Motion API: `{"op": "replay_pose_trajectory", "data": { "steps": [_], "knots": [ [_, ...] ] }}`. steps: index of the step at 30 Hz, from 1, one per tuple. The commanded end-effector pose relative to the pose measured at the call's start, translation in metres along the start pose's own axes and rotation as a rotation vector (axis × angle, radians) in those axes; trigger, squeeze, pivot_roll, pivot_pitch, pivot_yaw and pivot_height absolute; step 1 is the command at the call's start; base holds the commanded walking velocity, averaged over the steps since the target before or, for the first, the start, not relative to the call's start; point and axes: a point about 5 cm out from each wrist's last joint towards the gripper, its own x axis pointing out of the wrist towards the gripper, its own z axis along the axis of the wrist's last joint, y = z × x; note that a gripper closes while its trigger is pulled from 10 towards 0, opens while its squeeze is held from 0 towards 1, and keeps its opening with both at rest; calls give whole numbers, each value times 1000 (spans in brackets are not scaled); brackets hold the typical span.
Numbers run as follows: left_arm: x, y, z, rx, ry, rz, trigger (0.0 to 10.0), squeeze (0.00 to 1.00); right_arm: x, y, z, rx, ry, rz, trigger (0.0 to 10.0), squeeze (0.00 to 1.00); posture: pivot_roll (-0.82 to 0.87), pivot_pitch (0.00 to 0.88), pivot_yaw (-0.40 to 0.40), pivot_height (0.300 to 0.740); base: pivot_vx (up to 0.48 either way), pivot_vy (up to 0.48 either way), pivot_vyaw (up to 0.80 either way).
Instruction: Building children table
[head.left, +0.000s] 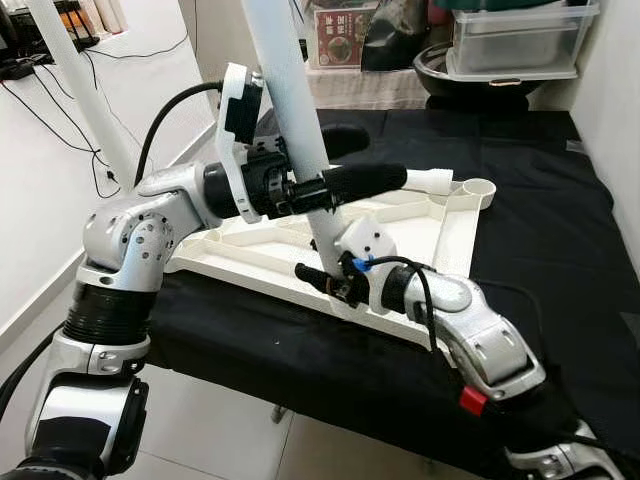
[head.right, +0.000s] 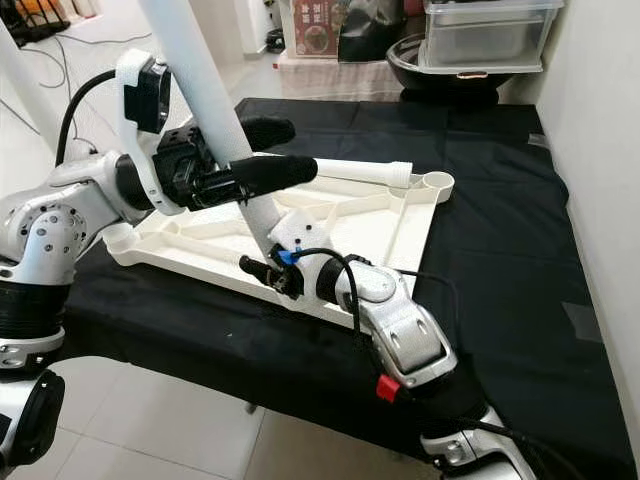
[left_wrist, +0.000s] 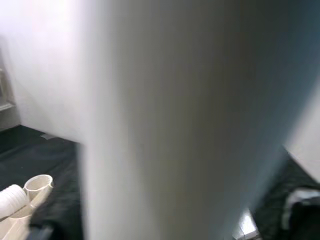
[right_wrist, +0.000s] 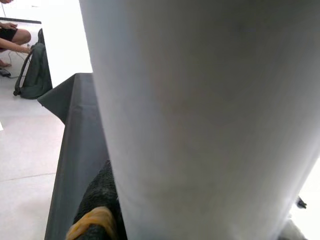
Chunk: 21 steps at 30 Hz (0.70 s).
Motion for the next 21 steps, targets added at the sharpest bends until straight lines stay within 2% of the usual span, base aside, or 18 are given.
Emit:
{"op": "replay_pose_trajectory", "data": {
  "steps": [1, 10, 11, 12, 13, 15, 16, 18, 21],
  "knots": [
    [3, -3, 5, 22, 18, -24, 0, 0, 1, -4, 6, -21, -10, -6, 0, 0, -53, 44, 82, 740, 0, 0, 0],
    [2, -2, 9, 38, 28, -14, 0, 0, 0, -4, 5, -11, -23, -2, 0, 0, -49, 37, 82, 740, 0, 0, 0],
    [1, -2, 9, 40, 29, -11, 0, 0, 1, -5, 6, 9, -37, -16, 3647, 0, -48, 39, 82, 740, 0, 0, 0],
    [1, -1, 9, 40, 28, -6, 0, 0, 1, -6, 8, 48, -69, -28, 10000, 0, -48, 40, 83, 740, 0, 0, 0],
    [1, -1, 9, 40, 28, -6, 0, 0, 1, -6, 8, 48, -69, -28, 10000, 0, -48, 40, 83, 740, 0, 0, 0],
    [1, -1, 10, 40, 26, -1, 0, 0, 2, -8, 14, 128, -135, -39, 10000, 0, -47, 41, 83, 740, 0, 0, 0],
    [1, -1, 10, 40, 24, 1, 0, 0, 3, -6, 18, 167, -158, -8, 10000, 1000, -46, 41, 83, 740, 0, 0, 0],
    [2, -2, 11, 39, 19, 0, 0, 0, 4, -3, 23, 200, -188, 24, 10000, 1000, -44, 44, 84, 740, 0, 0, 0],
    [3, -3, 11, 38, 13, -4, 0, 0, 6, 0, 29, 187, -207, 34, 10000, 1000, -43, 44, 83, 740, 0, 0, 0]
  ]
}}
